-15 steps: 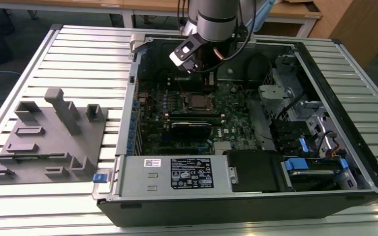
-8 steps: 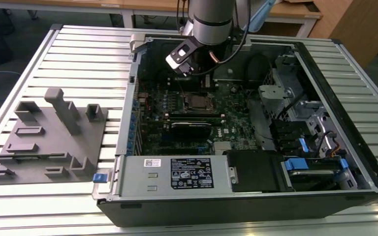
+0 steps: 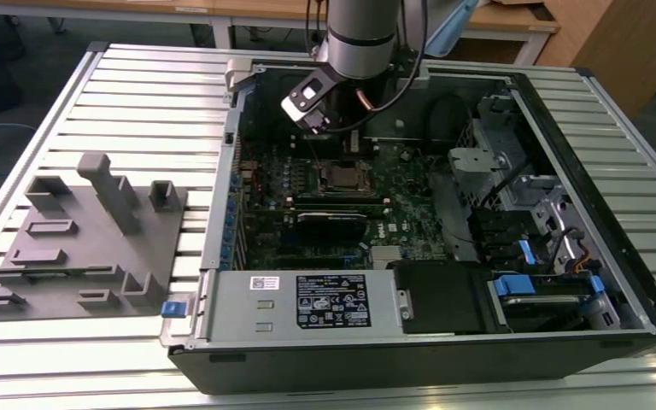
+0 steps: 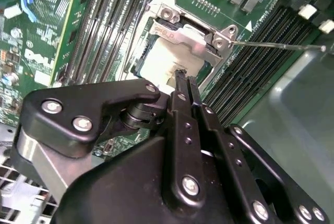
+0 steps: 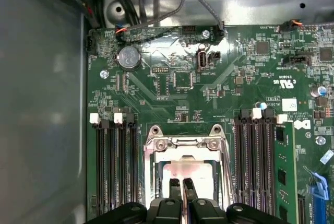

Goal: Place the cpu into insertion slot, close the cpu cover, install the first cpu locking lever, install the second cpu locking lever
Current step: 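Close the cpu cover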

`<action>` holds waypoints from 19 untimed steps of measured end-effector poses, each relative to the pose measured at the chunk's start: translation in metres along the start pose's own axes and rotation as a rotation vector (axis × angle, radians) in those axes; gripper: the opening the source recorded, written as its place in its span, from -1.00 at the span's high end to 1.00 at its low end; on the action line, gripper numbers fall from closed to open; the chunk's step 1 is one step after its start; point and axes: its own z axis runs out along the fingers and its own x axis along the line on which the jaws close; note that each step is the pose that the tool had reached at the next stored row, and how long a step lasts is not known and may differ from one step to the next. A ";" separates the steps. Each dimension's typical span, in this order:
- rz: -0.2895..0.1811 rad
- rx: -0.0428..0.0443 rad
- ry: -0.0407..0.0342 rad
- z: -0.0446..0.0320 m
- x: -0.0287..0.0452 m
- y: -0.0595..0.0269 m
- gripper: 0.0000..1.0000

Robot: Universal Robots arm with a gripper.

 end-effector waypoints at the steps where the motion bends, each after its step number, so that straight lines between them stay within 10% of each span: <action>1: -0.020 0.0001 0.0009 0.0001 0.0000 0.0000 0.67; 19: -0.346 0.0018 0.0166 0.0022 0.0000 -0.0001 0.67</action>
